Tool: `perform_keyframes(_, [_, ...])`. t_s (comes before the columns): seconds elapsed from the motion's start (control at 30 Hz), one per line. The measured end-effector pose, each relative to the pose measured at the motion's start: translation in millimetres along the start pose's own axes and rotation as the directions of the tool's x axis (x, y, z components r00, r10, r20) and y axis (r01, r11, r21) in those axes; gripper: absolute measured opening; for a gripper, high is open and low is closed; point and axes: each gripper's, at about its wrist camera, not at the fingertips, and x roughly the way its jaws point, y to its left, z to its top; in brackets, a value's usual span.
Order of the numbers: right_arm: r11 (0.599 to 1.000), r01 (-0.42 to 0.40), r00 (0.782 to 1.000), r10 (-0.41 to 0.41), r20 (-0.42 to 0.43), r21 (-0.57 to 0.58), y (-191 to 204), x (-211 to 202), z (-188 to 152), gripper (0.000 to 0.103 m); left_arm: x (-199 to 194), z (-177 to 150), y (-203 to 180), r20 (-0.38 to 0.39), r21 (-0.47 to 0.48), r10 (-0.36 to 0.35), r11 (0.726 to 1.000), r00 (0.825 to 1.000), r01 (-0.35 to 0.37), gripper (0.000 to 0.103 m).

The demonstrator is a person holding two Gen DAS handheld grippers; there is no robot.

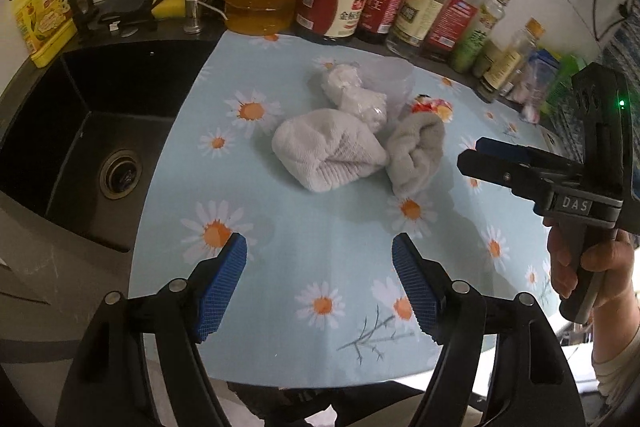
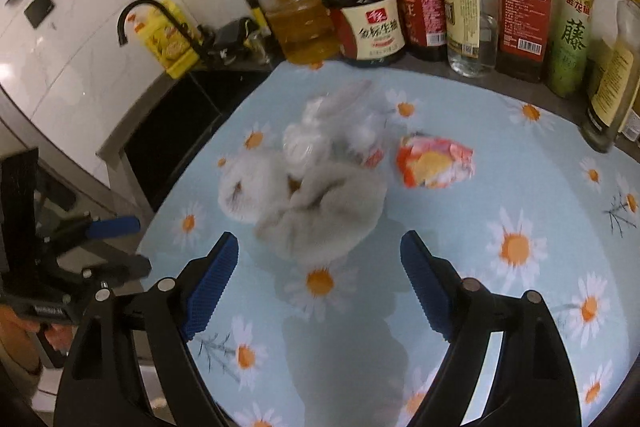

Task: Collect trash
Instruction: 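Close the right tool on a white knit cloth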

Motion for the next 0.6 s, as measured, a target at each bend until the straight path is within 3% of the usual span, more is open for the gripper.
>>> perform_keyframes(0.07, [1.0,-0.013,1.0,0.013,-0.005,0.002,-5.0,6.3,7.4,0.082,1.9,4.7,-2.7,0.004,-0.008,0.014,1.0,1.0,-0.014,0.073])
perform_keyframes(0.3, [0.998,-0.055,0.996,0.057,-0.062,0.037,-23.5,36.0,23.0,0.06,7.7,17.1,-3.8,0.004,-0.05,0.06,0.997,0.998,-0.059,0.073])
perform_keyframes(0.37, [0.996,-0.069,0.994,0.073,-0.082,0.049,-29.1,44.7,24.1,0.059,9.9,19.5,-3.0,-0.001,-0.063,0.07,0.996,0.998,-0.07,0.073])
perform_keyframes(0.43, [0.993,-0.1,0.989,0.106,-0.1,0.063,-33.3,51.1,24.2,0.041,12.8,21.1,-2.7,-0.009,-0.075,0.082,0.994,0.997,-0.082,0.073])
perform_keyframes(0.6, [0.992,-0.115,0.988,0.119,-0.097,0.048,-37.1,54.8,23.9,0.018,18.6,23.5,-3.6,-0.021,-0.095,0.092,0.991,0.996,-0.094,0.073])
